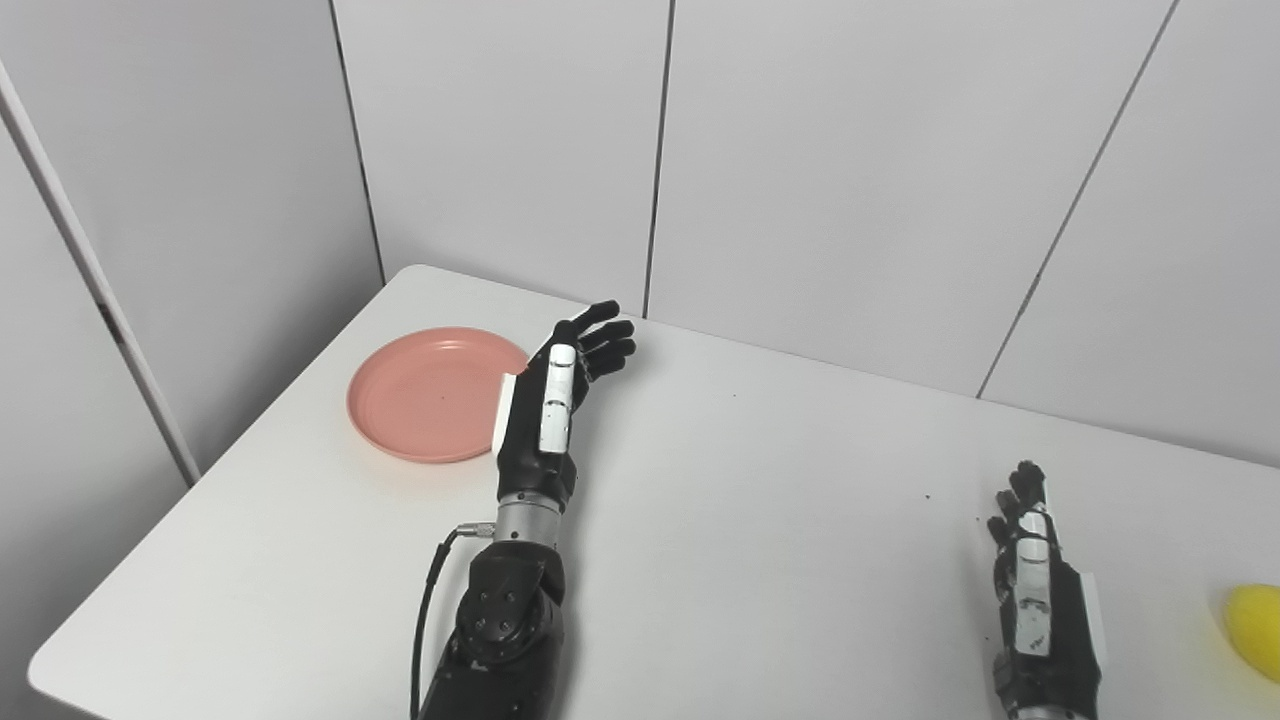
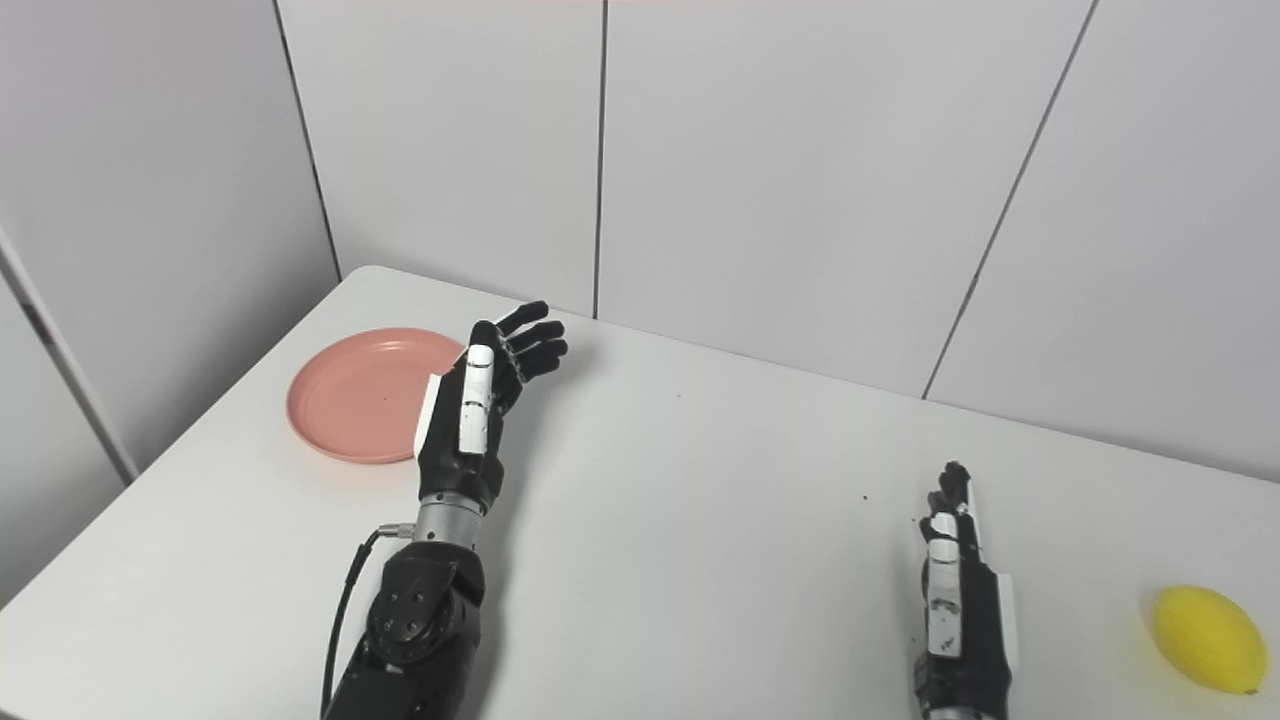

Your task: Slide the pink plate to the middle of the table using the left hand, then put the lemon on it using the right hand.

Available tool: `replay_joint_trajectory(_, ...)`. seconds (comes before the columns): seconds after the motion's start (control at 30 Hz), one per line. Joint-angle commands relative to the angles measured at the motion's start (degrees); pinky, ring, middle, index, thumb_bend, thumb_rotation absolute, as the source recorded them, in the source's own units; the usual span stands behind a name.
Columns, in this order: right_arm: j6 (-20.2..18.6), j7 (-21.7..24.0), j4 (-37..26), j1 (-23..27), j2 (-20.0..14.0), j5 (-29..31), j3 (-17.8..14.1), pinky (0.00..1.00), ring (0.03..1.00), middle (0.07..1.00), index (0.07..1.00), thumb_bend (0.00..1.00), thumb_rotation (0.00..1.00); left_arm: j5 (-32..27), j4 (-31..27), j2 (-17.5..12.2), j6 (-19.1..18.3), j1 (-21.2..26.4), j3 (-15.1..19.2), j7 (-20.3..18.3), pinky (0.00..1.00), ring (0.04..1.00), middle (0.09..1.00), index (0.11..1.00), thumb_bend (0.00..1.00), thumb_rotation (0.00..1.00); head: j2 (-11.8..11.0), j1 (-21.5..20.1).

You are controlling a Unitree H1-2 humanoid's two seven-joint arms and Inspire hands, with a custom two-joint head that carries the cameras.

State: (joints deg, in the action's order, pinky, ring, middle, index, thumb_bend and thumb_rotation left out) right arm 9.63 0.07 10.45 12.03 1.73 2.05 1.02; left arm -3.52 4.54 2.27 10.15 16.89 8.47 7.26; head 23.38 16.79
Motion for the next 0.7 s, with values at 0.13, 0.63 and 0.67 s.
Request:
replay_joint_trajectory(0.13,1.47,-0.41,5.73,-1.68,0.74,-0.25,-0.17,1.0,1.0,1.0,0.973,0.7,1.0,3.92,-0.32,-5.34,1.58,2.8,0.58,0.4,0.9,0.752,0.736,0.721,0.69,1.0,-0.17,0.05)
replay_joint_trajectory(0.63,4.25,-0.02,8.44,-0.42,0.61,-0.32,0.17,1.0,1.0,1.0,0.983,0.68,1.0,6.42,4.25,-14.5,-1.24,4.25,3.53,0.51,0.84,0.794,0.781,0.773,0.72,1.0,-1.72,0.73)
replay_joint_trajectory(0.67,4.38,0.07,8.75,-0.31,0.67,-0.04,0.06,1.0,1.0,1.0,0.981,0.68,1.0,6.93,4.25,-15.31,-1.94,4.35,3.48,0.36,0.85,0.798,0.787,0.78,0.72,1.0,-1.97,1.1)
